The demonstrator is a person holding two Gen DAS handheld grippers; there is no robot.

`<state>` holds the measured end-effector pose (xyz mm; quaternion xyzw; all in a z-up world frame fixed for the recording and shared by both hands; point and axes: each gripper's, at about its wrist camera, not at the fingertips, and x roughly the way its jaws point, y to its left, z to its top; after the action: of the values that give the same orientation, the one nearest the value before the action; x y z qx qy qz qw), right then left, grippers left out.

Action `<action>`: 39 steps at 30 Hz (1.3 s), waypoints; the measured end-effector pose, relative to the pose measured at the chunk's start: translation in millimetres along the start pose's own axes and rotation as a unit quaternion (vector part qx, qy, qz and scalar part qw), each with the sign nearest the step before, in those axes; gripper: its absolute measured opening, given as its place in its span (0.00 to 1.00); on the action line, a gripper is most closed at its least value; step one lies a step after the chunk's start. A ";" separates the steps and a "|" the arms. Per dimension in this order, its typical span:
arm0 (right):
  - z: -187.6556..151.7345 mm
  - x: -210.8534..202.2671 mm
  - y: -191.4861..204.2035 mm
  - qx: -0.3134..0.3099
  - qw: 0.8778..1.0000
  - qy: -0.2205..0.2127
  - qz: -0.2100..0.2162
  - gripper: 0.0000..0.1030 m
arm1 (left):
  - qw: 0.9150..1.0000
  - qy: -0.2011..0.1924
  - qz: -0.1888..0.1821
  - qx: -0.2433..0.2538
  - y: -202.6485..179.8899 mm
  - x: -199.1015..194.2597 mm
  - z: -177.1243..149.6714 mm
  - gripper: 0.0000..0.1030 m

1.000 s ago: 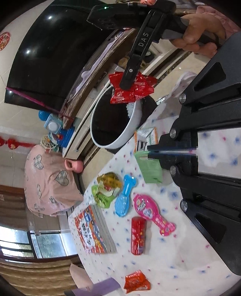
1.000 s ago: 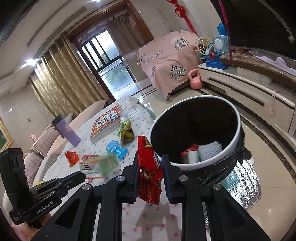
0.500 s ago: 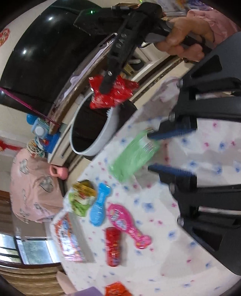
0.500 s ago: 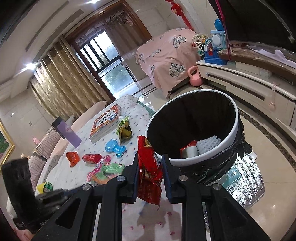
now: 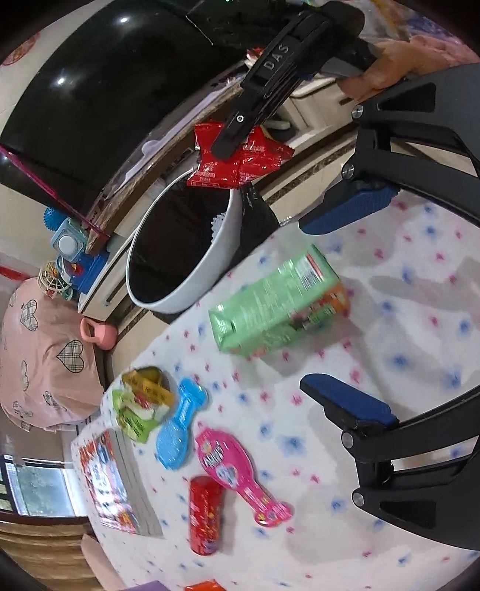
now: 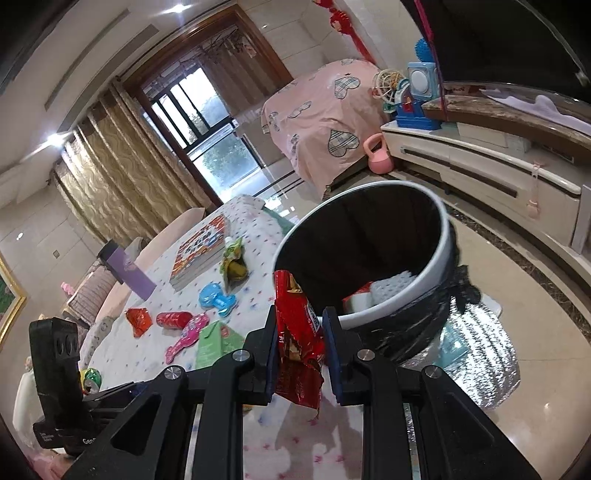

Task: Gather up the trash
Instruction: 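Grasp the green juice box with the left tool while the right tool holds the red bag over the bin, then carry the green box over the bin and open both tools to drop both items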

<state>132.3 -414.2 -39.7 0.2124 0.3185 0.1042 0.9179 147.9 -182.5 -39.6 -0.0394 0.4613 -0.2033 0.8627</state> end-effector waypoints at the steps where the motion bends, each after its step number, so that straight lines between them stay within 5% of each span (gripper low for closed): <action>1: 1.2 -1.2 -3.5 0.003 1.000 -0.001 -0.002 0.21 | 1.000 -0.001 0.008 0.004 -3.6 2.3 1.6 0.78; 4: 3.2 -3.4 -10.6 0.008 1.000 -0.003 -0.007 0.21 | 0.999 -0.006 0.044 0.022 -17.7 14.1 4.4 0.75; 6: 4.2 -4.1 -14.0 0.010 1.000 -0.003 -0.008 0.21 | 0.999 0.001 0.044 0.027 -18.8 21.4 6.0 0.42; 9: 5.9 -2.8 -17.4 0.011 1.000 -0.002 -0.008 0.21 | 0.999 -0.004 0.042 0.032 -17.3 22.2 6.6 0.37; 24: 29.4 1.8 -27.1 0.010 1.000 -0.014 -0.004 0.21 | 0.996 -0.056 0.010 0.070 -42.9 -1.7 42.3 0.32; 39: 62.2 25.7 -42.1 -0.001 1.000 -0.007 -0.028 0.21 | 0.995 -0.059 -0.010 0.082 -64.8 36.6 89.9 0.32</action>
<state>193.7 -463.3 -28.8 0.2029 0.3178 0.0775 0.9230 218.5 -266.7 -0.3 0.0156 0.3912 -0.2463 0.8866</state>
